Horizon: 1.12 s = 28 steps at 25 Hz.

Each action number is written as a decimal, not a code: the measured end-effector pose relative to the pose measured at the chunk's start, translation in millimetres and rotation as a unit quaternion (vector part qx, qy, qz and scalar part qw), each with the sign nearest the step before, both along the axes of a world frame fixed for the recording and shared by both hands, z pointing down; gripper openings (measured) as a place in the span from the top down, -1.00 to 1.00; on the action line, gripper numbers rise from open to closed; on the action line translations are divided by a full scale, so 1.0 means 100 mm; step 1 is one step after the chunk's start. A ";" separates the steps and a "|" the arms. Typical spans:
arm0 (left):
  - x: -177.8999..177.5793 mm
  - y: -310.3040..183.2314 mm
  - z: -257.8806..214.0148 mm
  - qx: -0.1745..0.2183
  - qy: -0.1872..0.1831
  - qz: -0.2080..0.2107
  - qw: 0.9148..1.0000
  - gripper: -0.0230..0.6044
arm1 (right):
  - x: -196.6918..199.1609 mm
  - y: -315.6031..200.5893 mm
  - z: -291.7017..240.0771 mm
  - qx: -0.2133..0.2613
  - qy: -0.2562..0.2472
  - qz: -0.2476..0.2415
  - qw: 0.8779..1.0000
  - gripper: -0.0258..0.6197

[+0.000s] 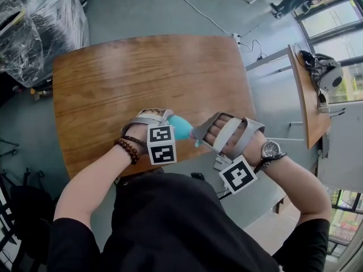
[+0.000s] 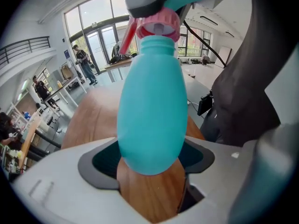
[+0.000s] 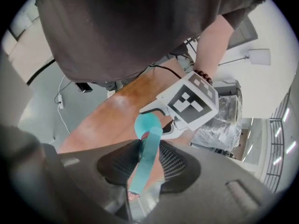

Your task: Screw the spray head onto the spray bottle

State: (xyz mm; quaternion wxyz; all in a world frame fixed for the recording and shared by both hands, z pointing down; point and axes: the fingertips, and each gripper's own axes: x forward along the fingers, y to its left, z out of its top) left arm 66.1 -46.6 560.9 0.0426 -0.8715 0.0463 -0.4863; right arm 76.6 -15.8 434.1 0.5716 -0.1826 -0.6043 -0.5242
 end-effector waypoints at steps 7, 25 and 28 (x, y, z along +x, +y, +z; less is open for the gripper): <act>0.02 0.08 -0.03 -0.009 -0.011 0.026 1.000 -0.35 | 0.06 0.12 0.03 0.016 0.028 -0.096 0.995 0.56; 0.00 0.21 -0.12 0.000 -0.020 0.070 0.997 -0.34 | 0.06 0.22 0.02 0.030 0.030 -0.139 0.989 0.56; 0.00 0.20 -0.13 0.015 -0.023 0.068 0.997 -0.33 | 0.08 0.23 0.02 0.021 0.031 -0.131 0.991 0.56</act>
